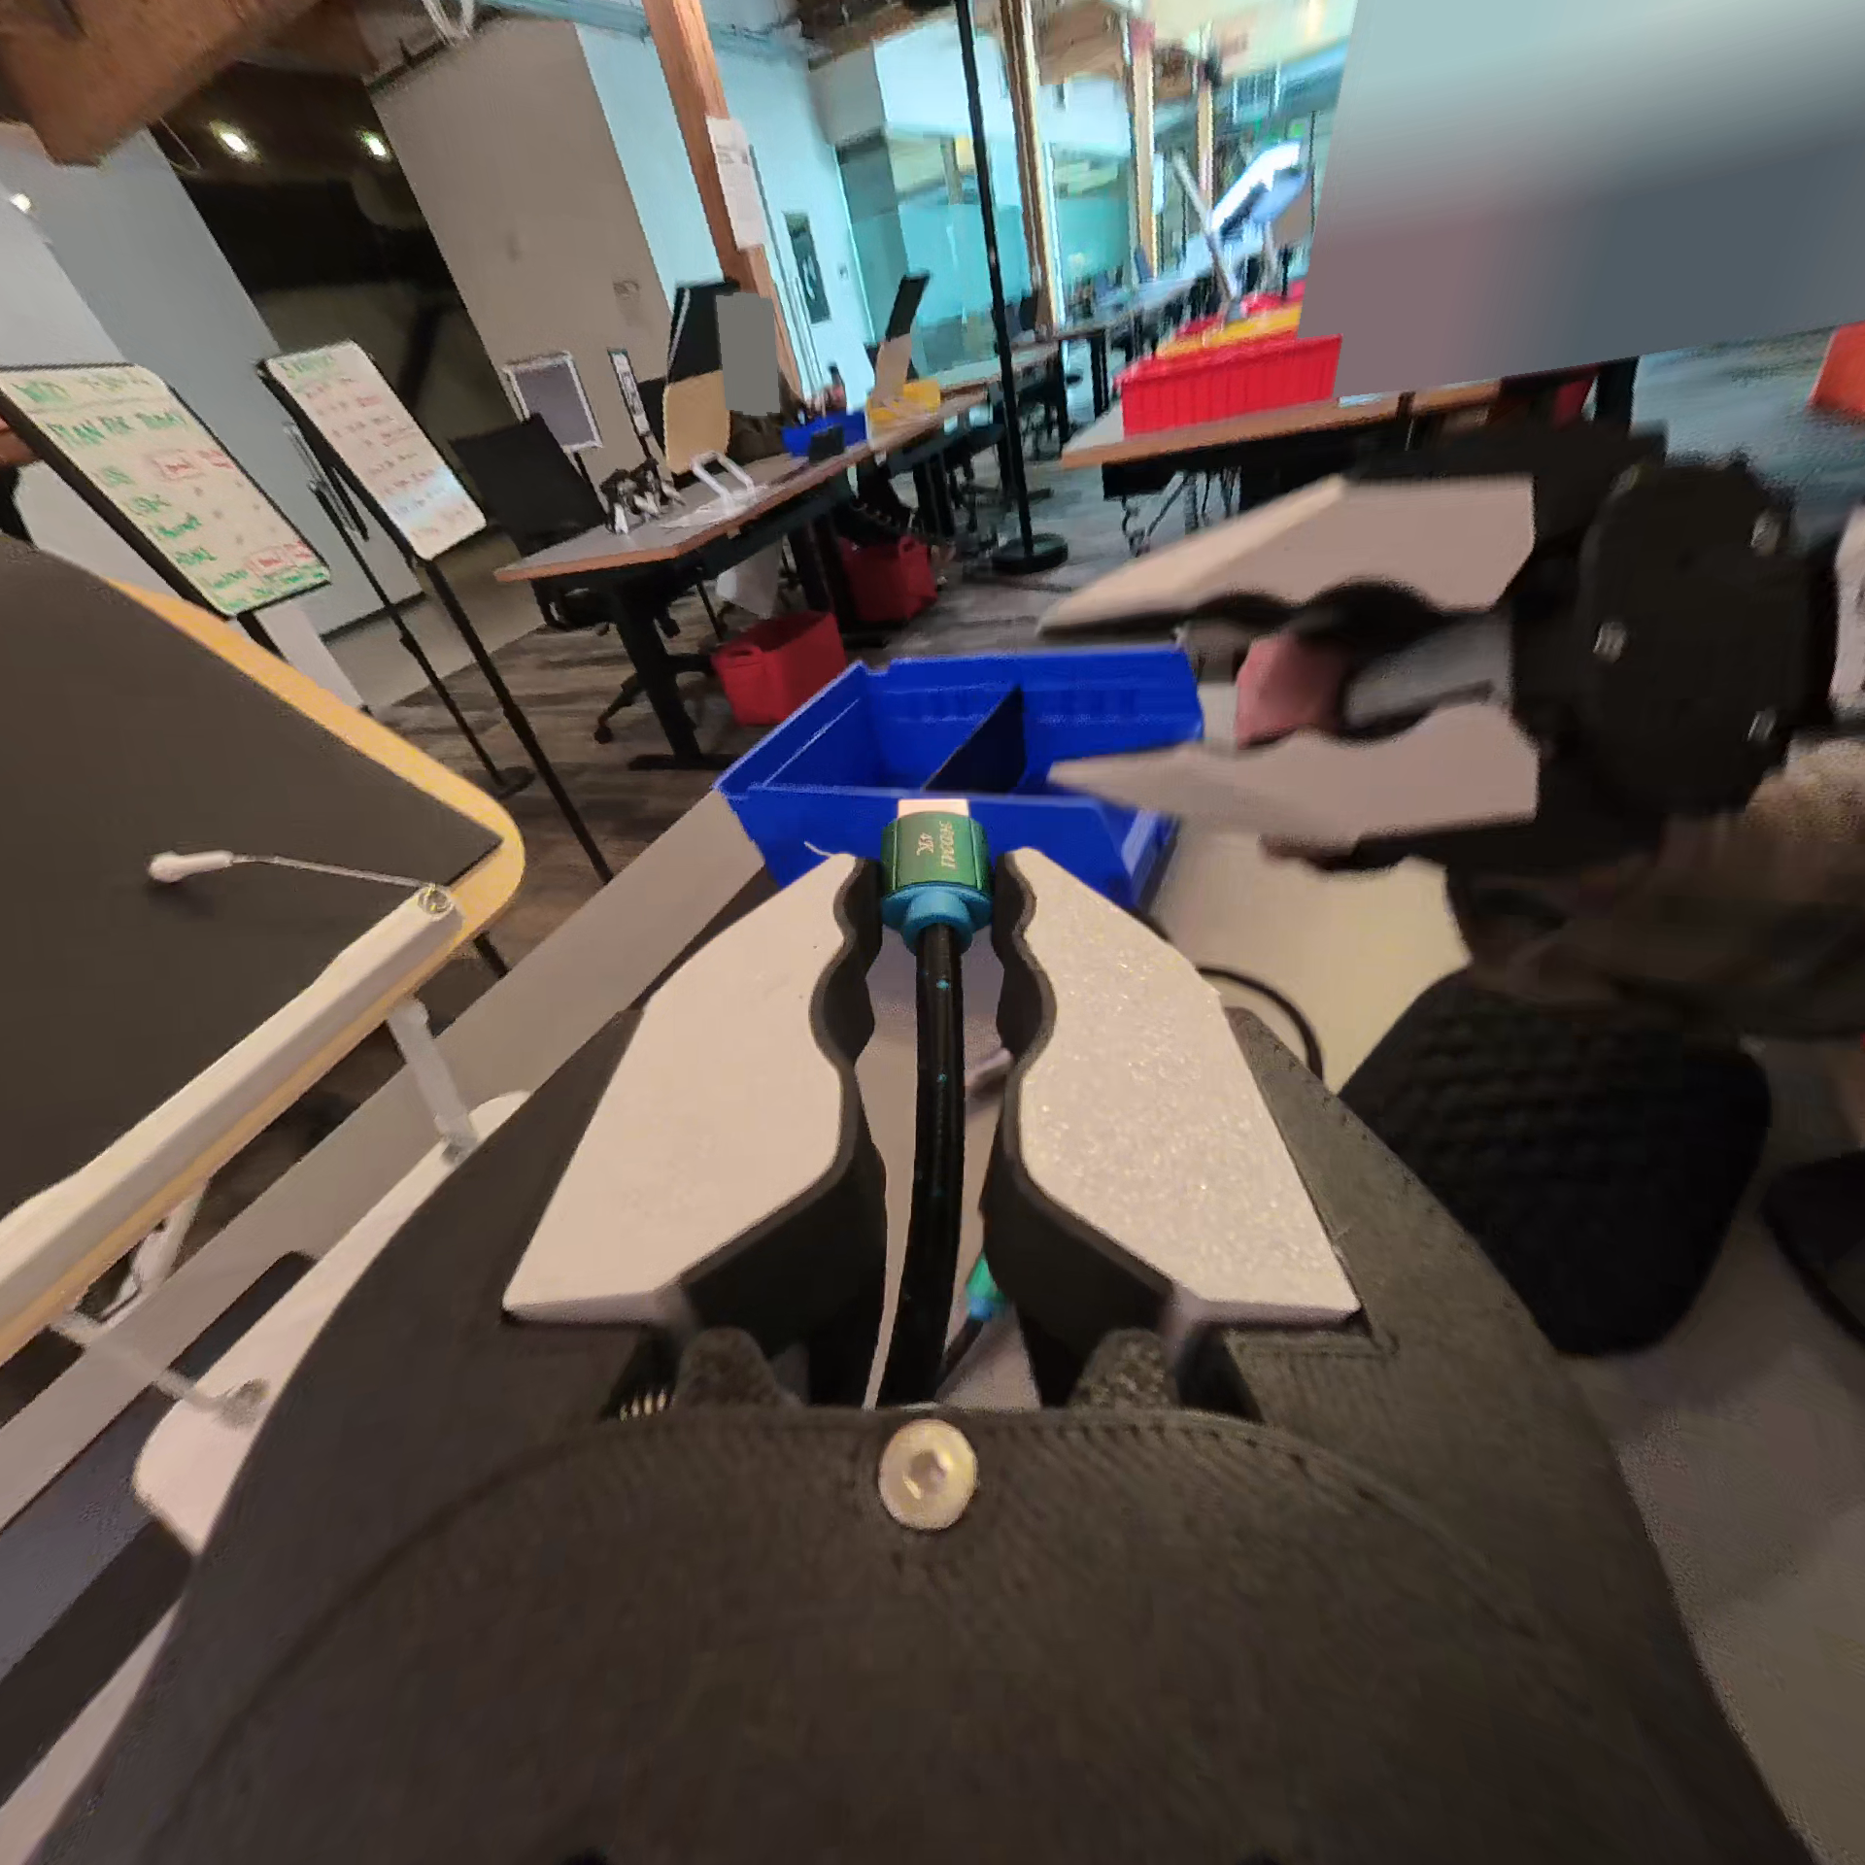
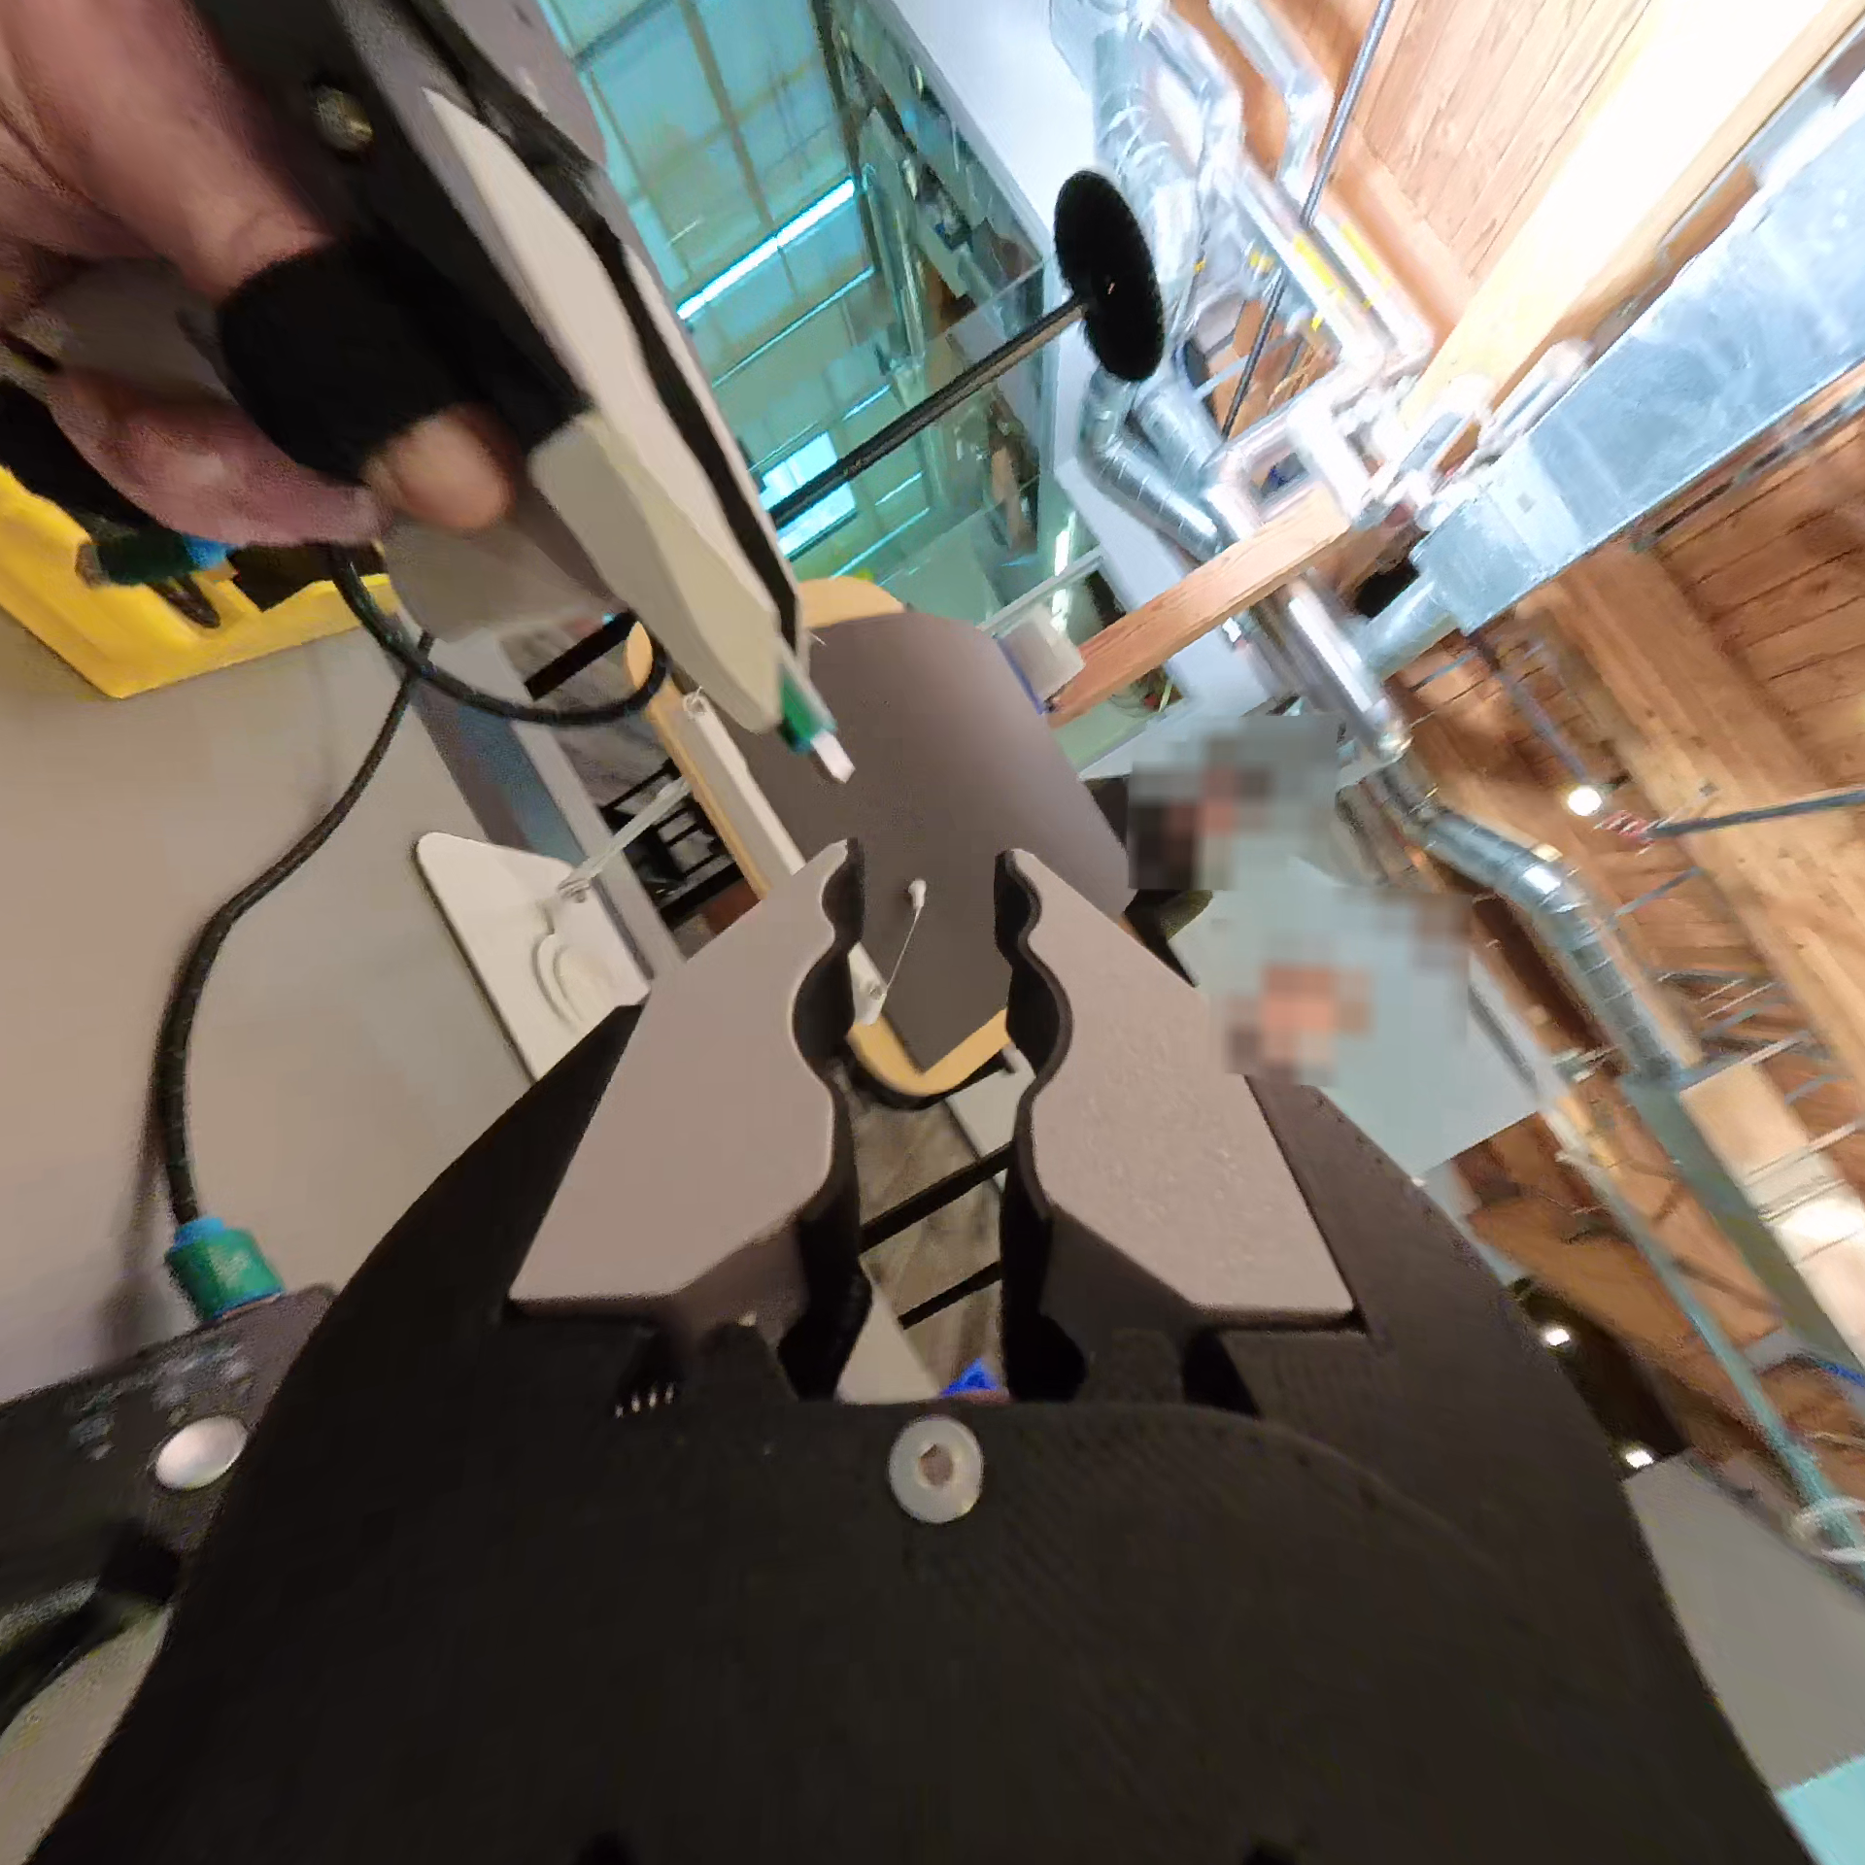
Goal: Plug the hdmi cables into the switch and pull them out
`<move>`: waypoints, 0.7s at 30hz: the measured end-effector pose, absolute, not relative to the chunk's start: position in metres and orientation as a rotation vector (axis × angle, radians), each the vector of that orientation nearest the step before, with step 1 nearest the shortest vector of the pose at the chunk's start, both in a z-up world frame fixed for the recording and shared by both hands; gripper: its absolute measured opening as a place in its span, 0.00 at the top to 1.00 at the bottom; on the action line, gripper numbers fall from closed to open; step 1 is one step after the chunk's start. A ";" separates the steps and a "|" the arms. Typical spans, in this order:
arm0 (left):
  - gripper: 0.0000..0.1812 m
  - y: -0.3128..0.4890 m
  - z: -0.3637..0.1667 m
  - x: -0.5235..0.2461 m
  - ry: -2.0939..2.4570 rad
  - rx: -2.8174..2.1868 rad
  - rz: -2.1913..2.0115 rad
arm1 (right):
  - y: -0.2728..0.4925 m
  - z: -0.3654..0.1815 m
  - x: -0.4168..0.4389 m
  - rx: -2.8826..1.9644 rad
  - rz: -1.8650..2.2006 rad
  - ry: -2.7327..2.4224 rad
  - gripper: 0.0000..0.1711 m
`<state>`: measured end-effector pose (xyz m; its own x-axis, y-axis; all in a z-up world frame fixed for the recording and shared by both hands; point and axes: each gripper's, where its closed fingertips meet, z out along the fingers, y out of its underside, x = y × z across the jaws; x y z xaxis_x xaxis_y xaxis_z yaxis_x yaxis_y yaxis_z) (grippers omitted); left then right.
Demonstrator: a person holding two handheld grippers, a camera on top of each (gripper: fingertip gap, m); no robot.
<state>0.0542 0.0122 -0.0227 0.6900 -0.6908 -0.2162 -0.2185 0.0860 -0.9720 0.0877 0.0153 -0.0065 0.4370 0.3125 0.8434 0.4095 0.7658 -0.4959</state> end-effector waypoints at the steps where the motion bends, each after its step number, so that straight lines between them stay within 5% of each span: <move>1: 0.88 0.012 -0.028 0.050 0.818 -1.502 -0.390 | 0.019 -0.009 0.094 -0.785 -0.030 -1.167 0.86; 6: 0.88 0.008 -0.055 0.035 0.959 -1.552 -0.339 | 0.025 -0.061 0.112 -1.086 0.242 -1.434 0.78; 9: 0.88 0.012 -0.080 0.020 1.018 -1.617 -0.250 | 0.019 -0.107 0.116 -1.305 0.413 -1.601 0.51; 12: 0.88 0.011 -0.097 0.015 1.032 -1.646 -0.277 | 0.021 -0.152 0.119 -1.433 0.386 -1.745 0.35; 21: 0.88 0.019 -0.139 0.008 1.138 -1.686 -0.302 | 0.047 -0.241 0.116 -1.545 -0.062 -2.177 0.22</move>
